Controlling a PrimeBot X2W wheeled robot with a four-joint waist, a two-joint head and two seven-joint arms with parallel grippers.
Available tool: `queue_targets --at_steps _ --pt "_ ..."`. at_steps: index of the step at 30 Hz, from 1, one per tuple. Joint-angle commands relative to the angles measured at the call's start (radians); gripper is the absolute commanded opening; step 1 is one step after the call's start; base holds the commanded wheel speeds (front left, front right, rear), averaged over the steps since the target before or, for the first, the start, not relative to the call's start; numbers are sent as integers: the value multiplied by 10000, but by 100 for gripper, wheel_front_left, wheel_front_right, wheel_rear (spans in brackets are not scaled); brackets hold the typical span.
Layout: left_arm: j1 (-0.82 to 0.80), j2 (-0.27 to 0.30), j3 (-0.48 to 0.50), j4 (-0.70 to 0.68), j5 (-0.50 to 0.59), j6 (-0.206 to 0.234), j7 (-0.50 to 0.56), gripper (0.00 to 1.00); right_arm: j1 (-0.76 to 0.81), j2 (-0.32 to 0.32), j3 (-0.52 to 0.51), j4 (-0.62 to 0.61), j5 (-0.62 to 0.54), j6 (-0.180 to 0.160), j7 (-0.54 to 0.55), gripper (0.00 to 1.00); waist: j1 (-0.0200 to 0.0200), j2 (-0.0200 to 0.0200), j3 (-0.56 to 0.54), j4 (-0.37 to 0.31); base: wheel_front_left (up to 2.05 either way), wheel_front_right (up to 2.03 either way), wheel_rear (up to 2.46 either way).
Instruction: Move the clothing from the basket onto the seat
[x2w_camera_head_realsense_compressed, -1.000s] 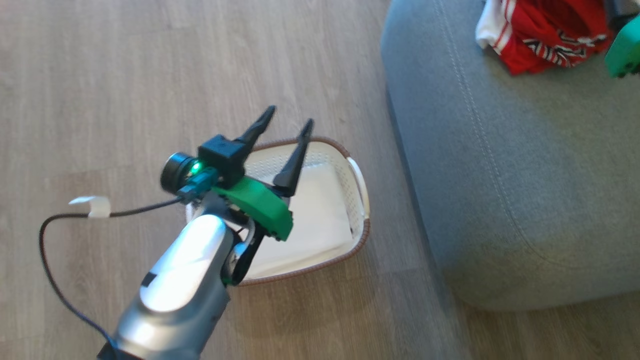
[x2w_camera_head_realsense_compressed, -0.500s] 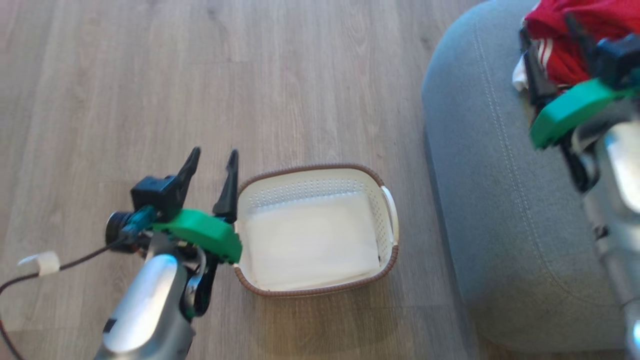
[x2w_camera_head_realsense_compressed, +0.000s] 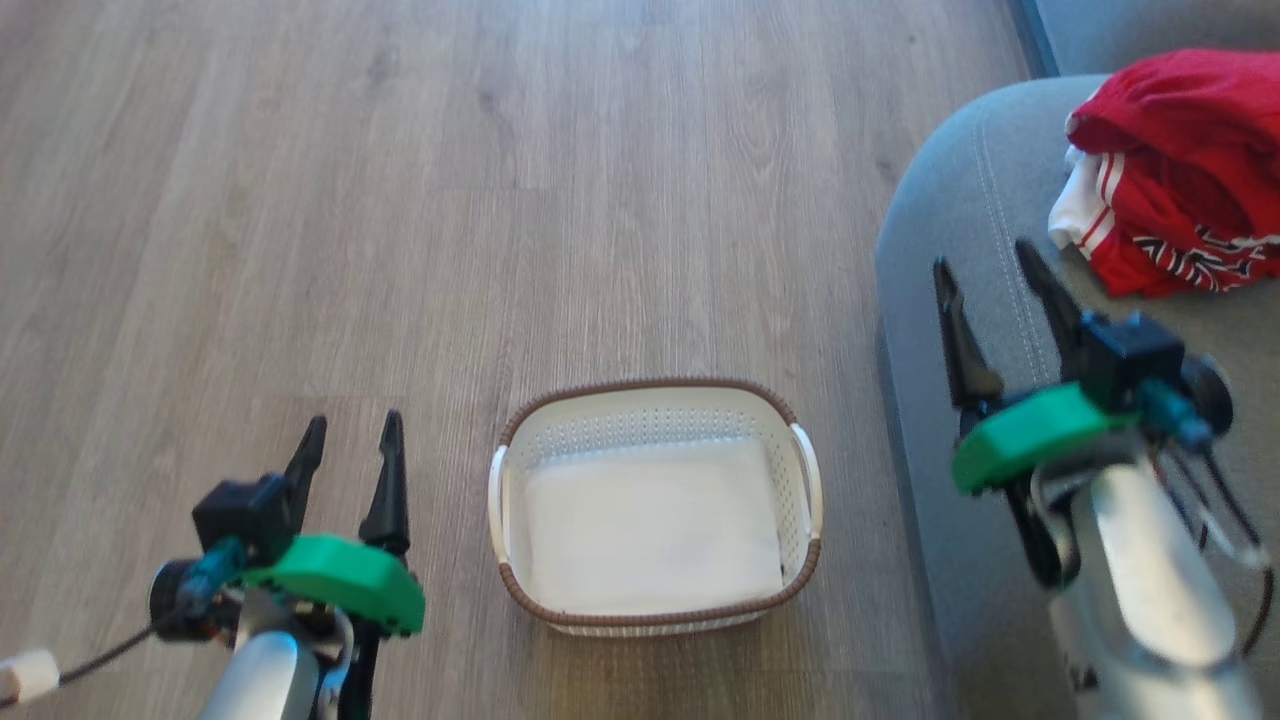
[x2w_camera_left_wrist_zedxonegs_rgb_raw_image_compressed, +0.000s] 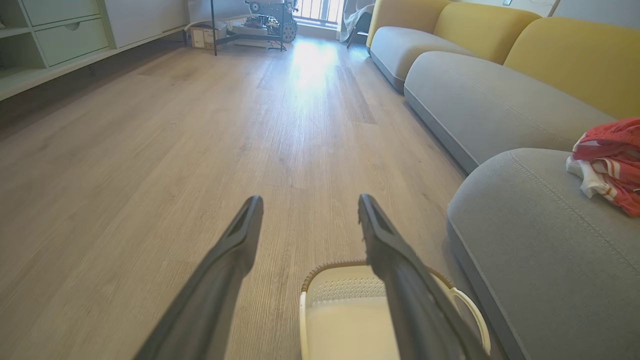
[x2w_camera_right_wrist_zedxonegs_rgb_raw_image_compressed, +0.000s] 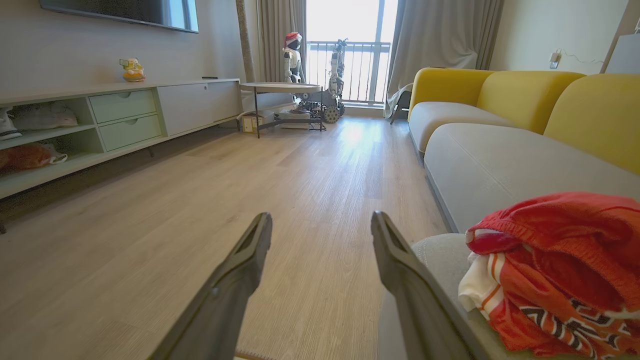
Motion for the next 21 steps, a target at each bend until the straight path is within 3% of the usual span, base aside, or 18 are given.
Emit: queue_targets --at_steps 1,10,21 --pt "24 218 510 -558 143 -26 -125 100 274 203 52 -774 -116 -4 -25 100 1 0 -171 69 0 0 0" --pt "1382 154 966 -1367 450 42 -125 100 1999 384 -146 -2196 315 -4 387 100 1 0 -507 46 0 0 0" --pt "2269 30 1230 -1846 536 155 -126 100 3353 389 -242 -3048 932 -4 468 100 1 0 -742 53 0 0 0"
